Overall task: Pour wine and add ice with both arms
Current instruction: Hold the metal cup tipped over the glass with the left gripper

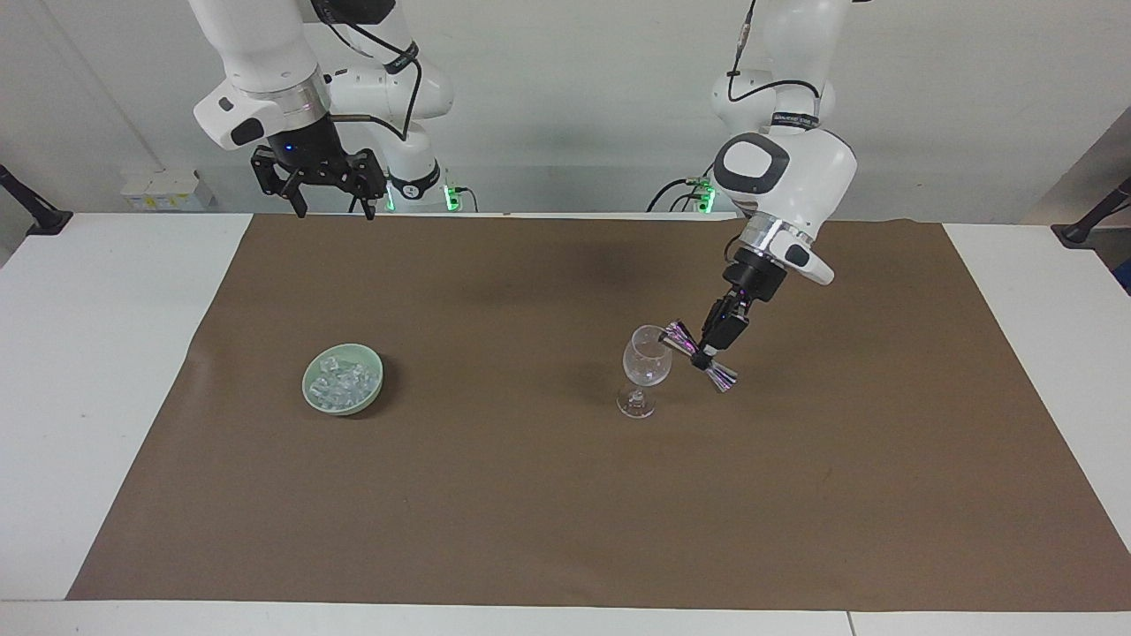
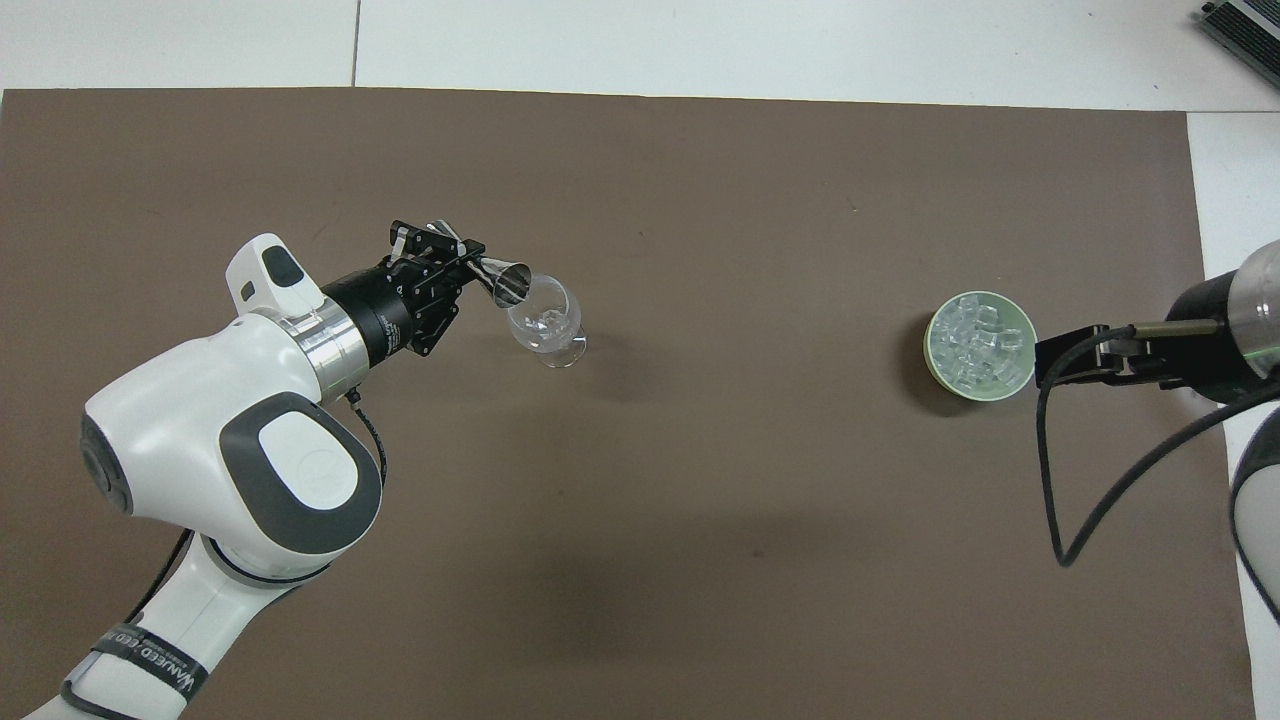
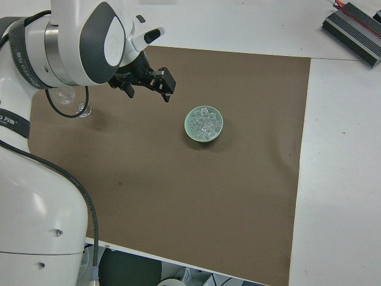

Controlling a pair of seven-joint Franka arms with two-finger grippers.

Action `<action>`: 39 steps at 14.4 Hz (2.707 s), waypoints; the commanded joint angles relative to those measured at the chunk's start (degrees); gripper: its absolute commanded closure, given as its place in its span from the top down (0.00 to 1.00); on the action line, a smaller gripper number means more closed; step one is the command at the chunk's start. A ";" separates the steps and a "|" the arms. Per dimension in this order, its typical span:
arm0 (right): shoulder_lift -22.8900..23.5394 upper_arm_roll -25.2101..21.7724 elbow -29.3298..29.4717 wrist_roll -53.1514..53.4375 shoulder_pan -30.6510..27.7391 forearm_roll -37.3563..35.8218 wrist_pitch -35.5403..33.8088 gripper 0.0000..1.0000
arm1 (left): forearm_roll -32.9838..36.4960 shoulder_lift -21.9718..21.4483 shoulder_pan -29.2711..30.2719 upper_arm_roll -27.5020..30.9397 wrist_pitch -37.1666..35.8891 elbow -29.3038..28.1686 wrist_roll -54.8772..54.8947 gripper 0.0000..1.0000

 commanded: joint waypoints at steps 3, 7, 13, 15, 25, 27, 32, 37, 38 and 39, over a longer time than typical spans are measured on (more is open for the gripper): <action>-1.47 -0.15 -1.76 -1.51 -0.17 1.01 0.78 1.00 | -0.20 -1.73 -2.44 0.84 3.14 -1.88 4.02 0.00; -1.47 -0.15 -1.76 -1.51 -0.17 1.01 0.78 1.00 | -0.20 -1.64 -2.53 0.84 3.94 -1.88 7.19 0.00; -1.47 -0.15 -1.76 -1.51 -0.17 1.01 0.78 1.00 | -0.20 -1.46 -3.50 0.84 5.60 -1.88 10.71 0.00; -1.47 -0.15 -1.76 -1.51 -0.17 1.01 0.78 1.00 | -0.20 -1.29 -3.85 0.84 6.58 -1.79 13.34 0.00; -1.47 -0.15 -1.76 -1.51 -0.17 1.01 0.78 1.00 | -0.20 -0.67 -5.08 0.76 8.33 -0.39 20.74 0.00; -1.55 -0.15 -1.76 -1.42 -0.17 1.01 0.78 1.00 | -0.11 -0.58 -5.52 0.76 8.42 -0.04 22.75 0.00; -1.47 -0.15 -1.76 -1.42 -0.17 1.01 0.78 1.00 | 0.15 0.03 -5.61 0.76 8.51 1.54 27.84 0.00; -1.47 -0.15 -1.76 -1.51 -0.17 1.01 0.78 1.00 | 0.24 0.64 -5.61 0.76 9.21 2.60 32.24 0.00; -1.47 -0.15 -1.76 -1.51 -0.17 1.01 0.78 1.00 | 0.24 0.73 -5.61 0.67 9.65 2.69 32.69 0.00; -1.47 -0.15 -1.76 -1.42 -0.17 1.01 0.78 1.00 | 0.24 0.82 -5.61 0.67 9.65 2.69 32.78 0.00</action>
